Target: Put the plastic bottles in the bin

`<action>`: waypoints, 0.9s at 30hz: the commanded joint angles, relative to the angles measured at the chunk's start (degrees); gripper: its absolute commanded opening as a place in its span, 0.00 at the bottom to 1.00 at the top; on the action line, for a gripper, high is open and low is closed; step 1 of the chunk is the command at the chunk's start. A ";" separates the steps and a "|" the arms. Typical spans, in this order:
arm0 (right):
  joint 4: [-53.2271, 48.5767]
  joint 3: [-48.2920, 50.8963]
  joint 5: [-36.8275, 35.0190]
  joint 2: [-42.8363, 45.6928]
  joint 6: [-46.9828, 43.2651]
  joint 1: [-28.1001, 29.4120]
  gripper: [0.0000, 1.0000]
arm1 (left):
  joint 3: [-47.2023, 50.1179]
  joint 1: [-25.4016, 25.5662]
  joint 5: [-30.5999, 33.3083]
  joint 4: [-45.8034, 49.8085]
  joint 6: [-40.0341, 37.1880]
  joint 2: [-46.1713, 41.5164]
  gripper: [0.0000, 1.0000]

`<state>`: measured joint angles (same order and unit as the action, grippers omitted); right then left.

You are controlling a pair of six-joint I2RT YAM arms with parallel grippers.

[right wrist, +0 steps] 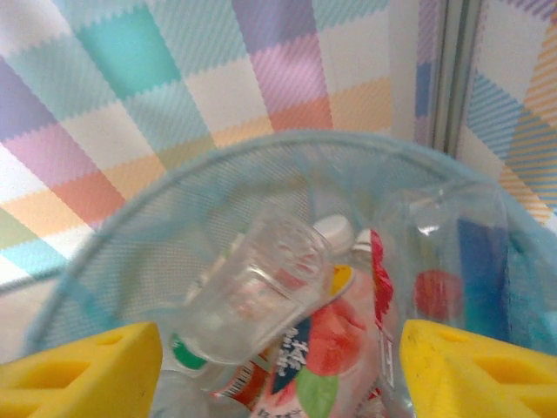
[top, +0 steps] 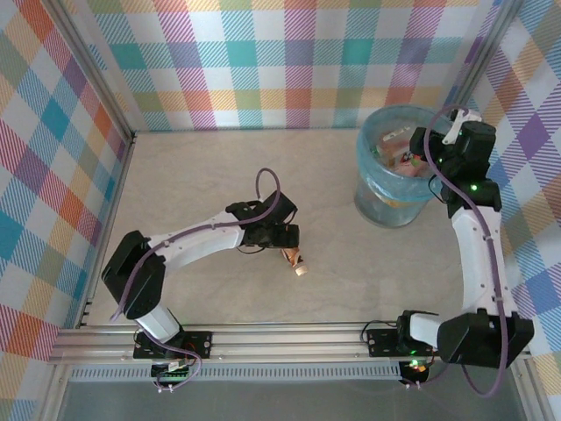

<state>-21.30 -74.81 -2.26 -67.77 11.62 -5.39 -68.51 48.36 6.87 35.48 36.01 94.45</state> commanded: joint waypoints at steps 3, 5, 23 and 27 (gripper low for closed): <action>-0.38 -0.26 0.65 6.95 1.38 6.12 0.71 | 0.35 0.65 -5.68 -3.76 6.17 4.10 0.91; -0.65 0.71 -0.16 8.92 1.54 8.94 0.70 | 0.54 0.63 -6.76 -4.91 7.25 5.53 0.90; -0.85 5.38 -1.27 13.18 3.30 21.18 0.70 | 2.37 0.44 -6.72 -11.40 8.56 10.32 0.65; -1.32 4.59 0.13 13.28 3.17 21.47 0.72 | 1.98 0.08 -4.02 -8.91 5.58 6.15 0.62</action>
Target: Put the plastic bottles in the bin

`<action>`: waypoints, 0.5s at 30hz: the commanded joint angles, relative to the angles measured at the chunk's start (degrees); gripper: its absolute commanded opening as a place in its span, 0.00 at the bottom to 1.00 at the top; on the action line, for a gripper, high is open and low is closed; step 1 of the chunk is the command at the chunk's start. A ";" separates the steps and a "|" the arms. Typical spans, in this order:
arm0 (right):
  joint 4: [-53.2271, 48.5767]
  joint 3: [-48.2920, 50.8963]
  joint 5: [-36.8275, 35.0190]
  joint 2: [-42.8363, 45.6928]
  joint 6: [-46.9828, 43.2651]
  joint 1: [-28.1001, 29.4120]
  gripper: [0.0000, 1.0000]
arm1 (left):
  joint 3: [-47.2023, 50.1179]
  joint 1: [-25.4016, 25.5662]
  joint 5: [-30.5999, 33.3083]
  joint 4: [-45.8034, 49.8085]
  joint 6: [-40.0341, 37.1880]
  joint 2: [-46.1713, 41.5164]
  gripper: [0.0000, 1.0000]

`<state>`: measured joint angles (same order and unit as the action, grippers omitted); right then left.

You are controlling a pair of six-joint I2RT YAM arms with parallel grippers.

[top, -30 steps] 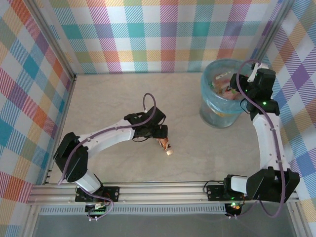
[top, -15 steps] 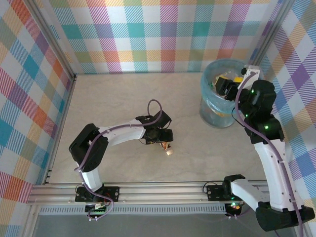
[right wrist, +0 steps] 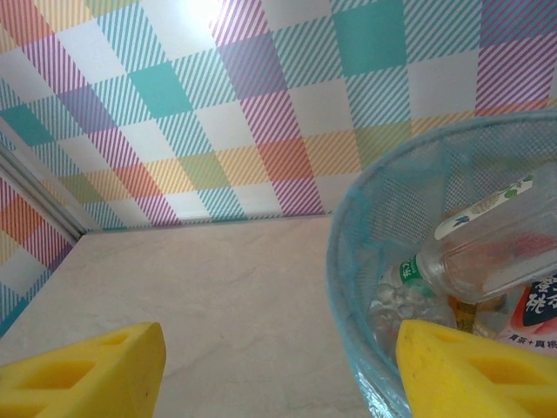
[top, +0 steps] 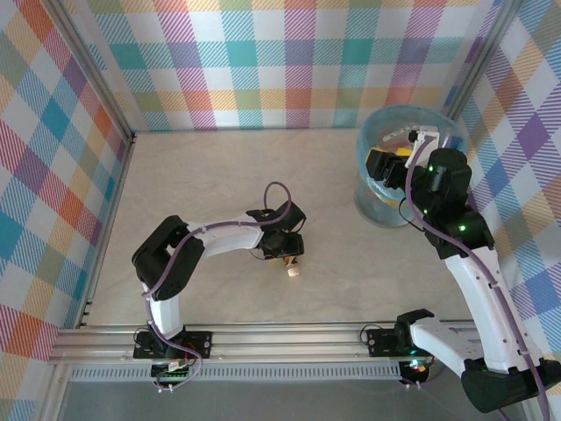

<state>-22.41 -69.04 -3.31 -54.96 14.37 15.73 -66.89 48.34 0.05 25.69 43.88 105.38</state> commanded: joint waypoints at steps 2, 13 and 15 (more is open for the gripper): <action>-0.33 -1.75 3.13 0.46 0.39 0.45 0.72 | 0.03 0.16 5.64 2.39 -4.35 -7.88 0.61; 10.43 -1.75 30.46 -1.01 3.75 0.45 0.76 | 4.17 1.51 10.25 -7.84 -27.80 -33.45 0.58; 13.73 -1.96 38.07 -2.88 6.80 0.77 0.77 | 6.19 1.94 4.95 -12.07 -33.47 -38.63 0.59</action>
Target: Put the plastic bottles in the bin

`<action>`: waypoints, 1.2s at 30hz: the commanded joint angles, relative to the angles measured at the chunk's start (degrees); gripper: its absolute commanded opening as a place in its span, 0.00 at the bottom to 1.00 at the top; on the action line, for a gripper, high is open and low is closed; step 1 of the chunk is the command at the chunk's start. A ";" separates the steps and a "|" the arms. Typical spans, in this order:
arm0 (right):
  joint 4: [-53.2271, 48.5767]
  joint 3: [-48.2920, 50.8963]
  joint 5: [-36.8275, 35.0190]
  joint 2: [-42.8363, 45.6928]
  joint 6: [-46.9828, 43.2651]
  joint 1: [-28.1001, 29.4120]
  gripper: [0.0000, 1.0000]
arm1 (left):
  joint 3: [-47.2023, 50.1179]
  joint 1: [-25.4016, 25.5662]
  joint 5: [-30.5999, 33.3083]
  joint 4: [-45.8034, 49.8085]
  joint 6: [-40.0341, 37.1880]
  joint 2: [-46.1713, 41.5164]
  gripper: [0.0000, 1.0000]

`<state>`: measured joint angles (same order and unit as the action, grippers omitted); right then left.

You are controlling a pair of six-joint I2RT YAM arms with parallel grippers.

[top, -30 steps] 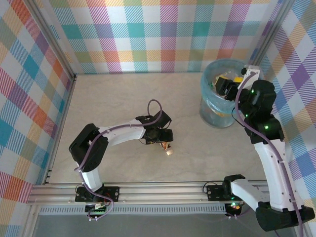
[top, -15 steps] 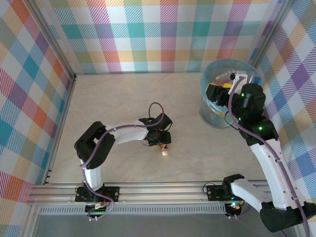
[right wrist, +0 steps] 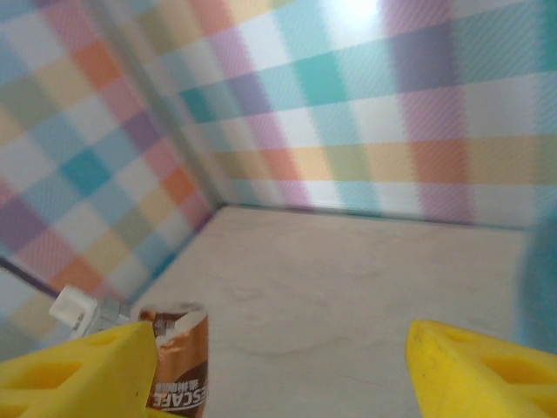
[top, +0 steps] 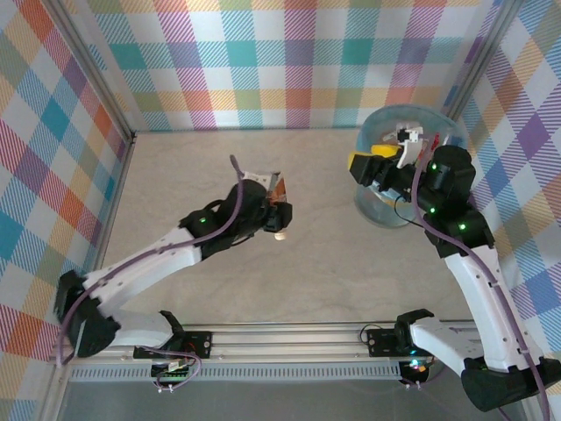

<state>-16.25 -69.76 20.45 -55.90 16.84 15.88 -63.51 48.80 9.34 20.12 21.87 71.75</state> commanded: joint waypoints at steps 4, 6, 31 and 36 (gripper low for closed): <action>8.63 -3.08 22.63 -5.77 4.42 3.20 0.78 | 4.87 1.48 -15.93 -9.71 -18.76 -12.82 0.58; 7.70 -4.00 25.34 -7.33 2.28 5.61 0.79 | 4.84 1.51 -19.10 -9.75 -20.12 -15.37 0.57; 1.16 -7.01 41.01 -14.82 -10.88 19.43 0.78 | -3.51 1.61 -37.21 -1.40 -22.41 -13.51 0.56; -0.30 -7.94 42.10 -15.48 -11.72 19.80 0.70 | -3.73 1.61 -37.82 -1.28 -22.55 -13.48 0.56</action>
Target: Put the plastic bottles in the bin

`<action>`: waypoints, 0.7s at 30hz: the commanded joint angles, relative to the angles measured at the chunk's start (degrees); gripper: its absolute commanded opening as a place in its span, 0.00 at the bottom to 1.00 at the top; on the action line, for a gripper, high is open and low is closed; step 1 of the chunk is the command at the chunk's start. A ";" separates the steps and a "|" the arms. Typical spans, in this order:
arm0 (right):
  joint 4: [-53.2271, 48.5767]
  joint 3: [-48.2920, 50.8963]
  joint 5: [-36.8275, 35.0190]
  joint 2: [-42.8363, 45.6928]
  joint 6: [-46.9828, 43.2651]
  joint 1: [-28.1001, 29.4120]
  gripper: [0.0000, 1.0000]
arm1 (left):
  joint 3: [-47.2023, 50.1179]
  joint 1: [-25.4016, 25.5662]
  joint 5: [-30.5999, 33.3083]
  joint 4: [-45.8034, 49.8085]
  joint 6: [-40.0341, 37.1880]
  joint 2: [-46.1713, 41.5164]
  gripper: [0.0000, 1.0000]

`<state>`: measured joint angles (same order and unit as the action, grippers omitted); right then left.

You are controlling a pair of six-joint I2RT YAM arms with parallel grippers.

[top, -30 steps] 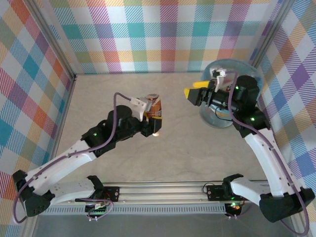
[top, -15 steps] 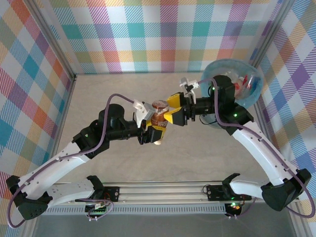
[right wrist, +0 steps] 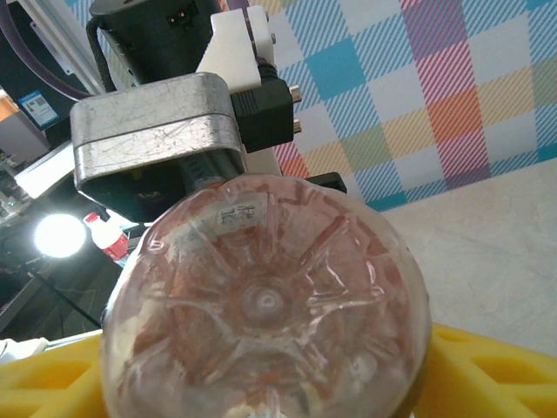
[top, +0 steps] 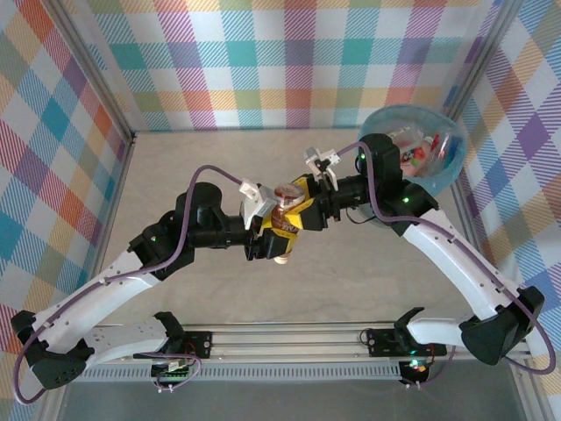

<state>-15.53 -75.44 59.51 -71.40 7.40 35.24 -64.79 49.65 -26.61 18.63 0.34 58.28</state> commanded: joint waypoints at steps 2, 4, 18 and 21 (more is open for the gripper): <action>-1.38 -2.19 3.08 0.09 -2.86 0.44 0.68 | -2.46 0.76 -1.70 0.31 -1.11 -0.03 0.56; -1.94 -2.37 3.04 0.20 -3.26 0.44 0.64 | -2.52 0.71 -1.34 0.52 -1.31 -0.04 0.56; -8.03 -5.28 -1.52 3.90 -7.33 0.44 0.53 | 0.11 0.72 5.07 -1.10 -3.06 -5.16 0.88; -10.96 -6.59 -4.56 5.22 -9.85 0.22 0.53 | 0.27 0.71 5.32 -0.53 -3.06 -6.36 0.92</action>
<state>-23.29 -79.29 57.23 -68.64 1.65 35.33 -65.06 49.65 -22.22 19.35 -2.28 53.45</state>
